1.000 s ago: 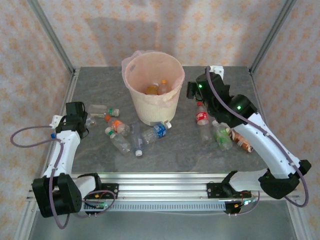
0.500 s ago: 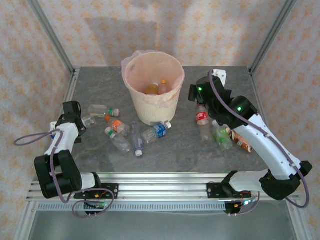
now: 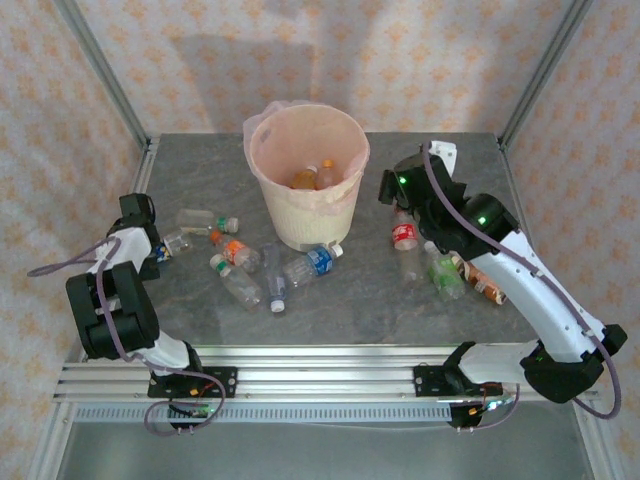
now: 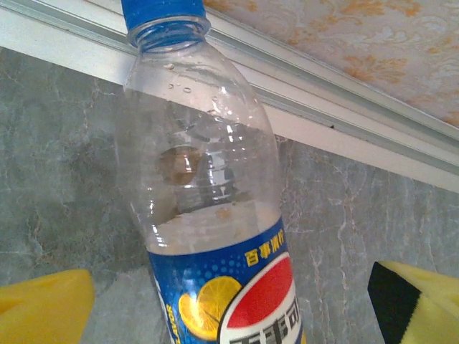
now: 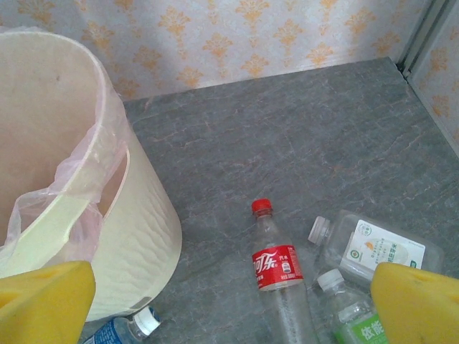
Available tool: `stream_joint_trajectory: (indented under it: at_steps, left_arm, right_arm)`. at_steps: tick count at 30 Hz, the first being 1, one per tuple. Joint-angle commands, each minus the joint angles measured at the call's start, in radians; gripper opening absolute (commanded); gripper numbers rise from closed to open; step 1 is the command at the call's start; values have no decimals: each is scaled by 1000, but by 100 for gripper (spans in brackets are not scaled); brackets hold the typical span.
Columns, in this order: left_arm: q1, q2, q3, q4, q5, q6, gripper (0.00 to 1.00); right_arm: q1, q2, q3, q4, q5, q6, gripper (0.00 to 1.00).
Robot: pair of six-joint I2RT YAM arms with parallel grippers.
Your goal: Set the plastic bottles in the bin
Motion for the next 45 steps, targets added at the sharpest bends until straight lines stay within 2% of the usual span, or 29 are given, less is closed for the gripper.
stream_joint_trajectory:
  at_steps: [1, 26, 30, 34, 39, 45]
  left_arm:
    - [15, 23, 26, -7, -11, -34, 100]
    - [94, 228, 105, -3, 29, 19, 100]
    - [96, 236, 99, -9, 19, 0, 90]
    - [96, 236, 109, -26, 10, 9, 76]
    - [96, 216, 93, -46, -2, -2, 70]
    - [96, 178, 70, -46, -4, 5, 57]
  right_arm:
    - [-6, -18, -13, -27, 38, 18, 99]
    - [-5, 34, 5, -31, 4, 34, 99]
    - [-5, 59, 25, -41, -2, 30, 99]
    - [-5, 72, 31, -38, -9, 29, 99]
    - [-5, 78, 34, -36, -15, 32, 99]
    - [-5, 78, 31, -38, -25, 37, 99]
